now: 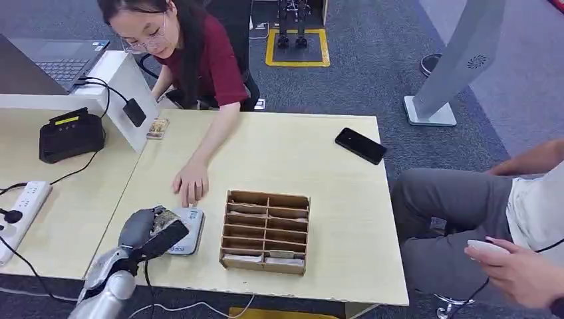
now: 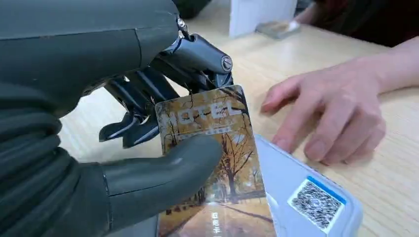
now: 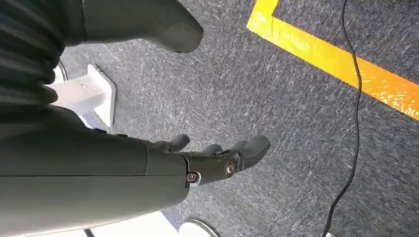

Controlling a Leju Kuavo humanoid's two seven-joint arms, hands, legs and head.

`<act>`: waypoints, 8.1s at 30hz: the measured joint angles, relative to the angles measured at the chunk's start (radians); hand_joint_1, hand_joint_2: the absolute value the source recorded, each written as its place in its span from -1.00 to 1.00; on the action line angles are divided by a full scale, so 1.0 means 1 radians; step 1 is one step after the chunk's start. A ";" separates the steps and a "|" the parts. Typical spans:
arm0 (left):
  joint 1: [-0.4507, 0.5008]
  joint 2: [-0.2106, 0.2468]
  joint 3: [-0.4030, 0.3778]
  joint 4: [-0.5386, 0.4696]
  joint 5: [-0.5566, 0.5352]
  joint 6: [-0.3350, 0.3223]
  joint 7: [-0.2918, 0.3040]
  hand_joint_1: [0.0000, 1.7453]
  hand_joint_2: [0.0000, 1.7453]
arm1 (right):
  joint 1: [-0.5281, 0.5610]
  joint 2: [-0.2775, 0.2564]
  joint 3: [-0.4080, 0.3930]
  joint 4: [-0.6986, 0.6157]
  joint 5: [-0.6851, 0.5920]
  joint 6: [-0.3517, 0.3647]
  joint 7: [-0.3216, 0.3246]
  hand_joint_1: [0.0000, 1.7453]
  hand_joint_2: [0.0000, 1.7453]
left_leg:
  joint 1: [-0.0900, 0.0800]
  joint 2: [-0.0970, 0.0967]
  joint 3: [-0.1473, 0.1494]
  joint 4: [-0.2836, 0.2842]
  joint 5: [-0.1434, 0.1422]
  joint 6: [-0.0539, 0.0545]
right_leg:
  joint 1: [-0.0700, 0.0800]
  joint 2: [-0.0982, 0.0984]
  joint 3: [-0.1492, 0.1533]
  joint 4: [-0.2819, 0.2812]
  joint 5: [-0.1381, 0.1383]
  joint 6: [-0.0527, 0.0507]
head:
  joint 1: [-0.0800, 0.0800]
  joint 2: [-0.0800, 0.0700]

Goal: Pass the card to the sensor for recognition and then transmit it.

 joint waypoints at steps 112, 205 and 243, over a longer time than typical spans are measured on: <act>-0.396 -0.055 0.287 0.157 0.315 0.289 -0.440 -1.00 1.00 | -0.025 0.005 -0.007 -0.010 0.086 -0.016 -0.002 -1.00 1.00 | 0.002 0.003 -0.003 0.000 0.006 -0.002 | 0.002 0.003 -0.006 0.001 0.005 -0.003 | 0.002 0.000; -0.217 0.016 -0.542 -0.164 -0.290 0.265 -0.122 -1.00 1.00 | -0.018 0.001 -0.075 -0.010 0.072 -0.027 0.000 -1.00 1.00 | 0.001 0.006 -0.003 0.000 0.002 -0.001 | 0.001 0.005 -0.007 0.001 0.004 -0.003 | 0.002 0.000; -0.217 0.074 -0.543 -0.190 0.092 -0.077 -0.242 -1.00 1.00 | -0.017 0.001 -0.075 -0.010 0.079 -0.026 -0.010 -1.00 1.00 | 0.001 0.007 -0.003 0.000 0.002 -0.001 | 0.002 0.006 -0.006 0.001 0.004 -0.003 | 0.002 0.000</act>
